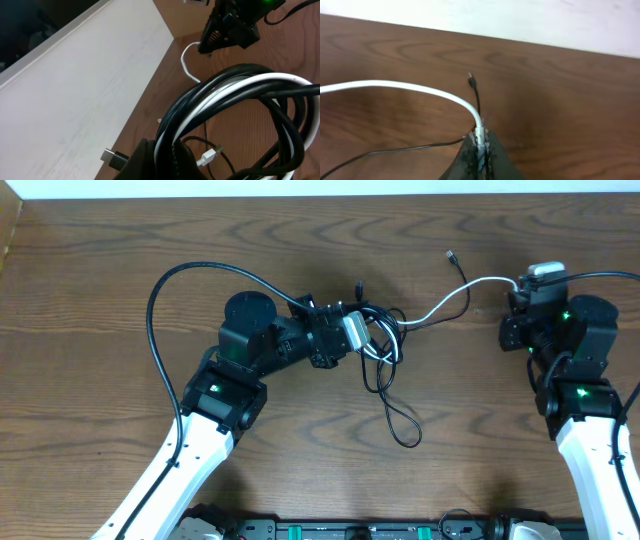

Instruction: Untangle cables

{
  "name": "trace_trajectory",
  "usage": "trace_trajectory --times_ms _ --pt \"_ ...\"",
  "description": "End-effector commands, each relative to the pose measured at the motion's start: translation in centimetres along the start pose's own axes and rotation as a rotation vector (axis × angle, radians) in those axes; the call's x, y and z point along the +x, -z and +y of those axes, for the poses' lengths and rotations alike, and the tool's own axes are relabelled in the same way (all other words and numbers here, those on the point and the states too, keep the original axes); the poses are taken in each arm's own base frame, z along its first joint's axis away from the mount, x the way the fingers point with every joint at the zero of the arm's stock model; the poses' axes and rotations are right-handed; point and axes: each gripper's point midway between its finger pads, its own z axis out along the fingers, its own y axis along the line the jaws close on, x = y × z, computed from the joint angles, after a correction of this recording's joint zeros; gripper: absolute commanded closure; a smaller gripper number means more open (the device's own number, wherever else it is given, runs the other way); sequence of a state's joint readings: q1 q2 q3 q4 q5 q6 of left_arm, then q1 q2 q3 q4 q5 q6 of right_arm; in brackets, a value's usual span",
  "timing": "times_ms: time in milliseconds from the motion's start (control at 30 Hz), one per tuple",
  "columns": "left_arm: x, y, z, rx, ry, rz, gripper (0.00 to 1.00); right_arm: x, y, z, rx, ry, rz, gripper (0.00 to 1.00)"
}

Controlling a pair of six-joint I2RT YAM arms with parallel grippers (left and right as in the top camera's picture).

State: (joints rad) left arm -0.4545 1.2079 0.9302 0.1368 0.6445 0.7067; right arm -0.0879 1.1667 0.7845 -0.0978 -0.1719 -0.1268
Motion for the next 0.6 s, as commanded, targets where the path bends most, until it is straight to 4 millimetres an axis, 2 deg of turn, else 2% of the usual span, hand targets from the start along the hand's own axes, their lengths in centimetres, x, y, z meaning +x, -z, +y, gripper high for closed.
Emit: trace_trajectory --times_ms 0,67,167,200,233,333,567 --pt "-1.6 0.5 0.8 -0.025 -0.013 -0.03 0.92 -0.5 0.2 -0.7 0.028 -0.048 -0.005 0.9" --pt "-1.6 0.5 0.8 -0.025 -0.013 -0.03 0.92 -0.5 0.2 -0.3 0.001 -0.048 -0.004 0.7" --pt "-1.5 0.5 0.8 -0.027 -0.013 -0.028 0.93 -0.6 0.3 0.7 -0.054 -0.048 -0.008 0.3" --pt "-1.5 0.5 0.9 -0.03 -0.013 -0.025 0.92 -0.6 0.3 1.0 -0.073 -0.048 -0.011 0.2" --pt "-1.5 0.5 0.9 -0.03 -0.013 -0.025 0.92 -0.7 0.3 1.4 -0.099 -0.048 -0.014 0.15" --pt "-1.5 0.5 0.9 -0.031 -0.014 -0.026 0.93 -0.9 0.5 2.9 -0.187 -0.036 -0.026 0.06" --pt "-1.5 0.5 0.9 -0.031 -0.014 -0.027 0.92 -1.7 2.7 8.7 -0.54 0.084 -0.099 0.05"
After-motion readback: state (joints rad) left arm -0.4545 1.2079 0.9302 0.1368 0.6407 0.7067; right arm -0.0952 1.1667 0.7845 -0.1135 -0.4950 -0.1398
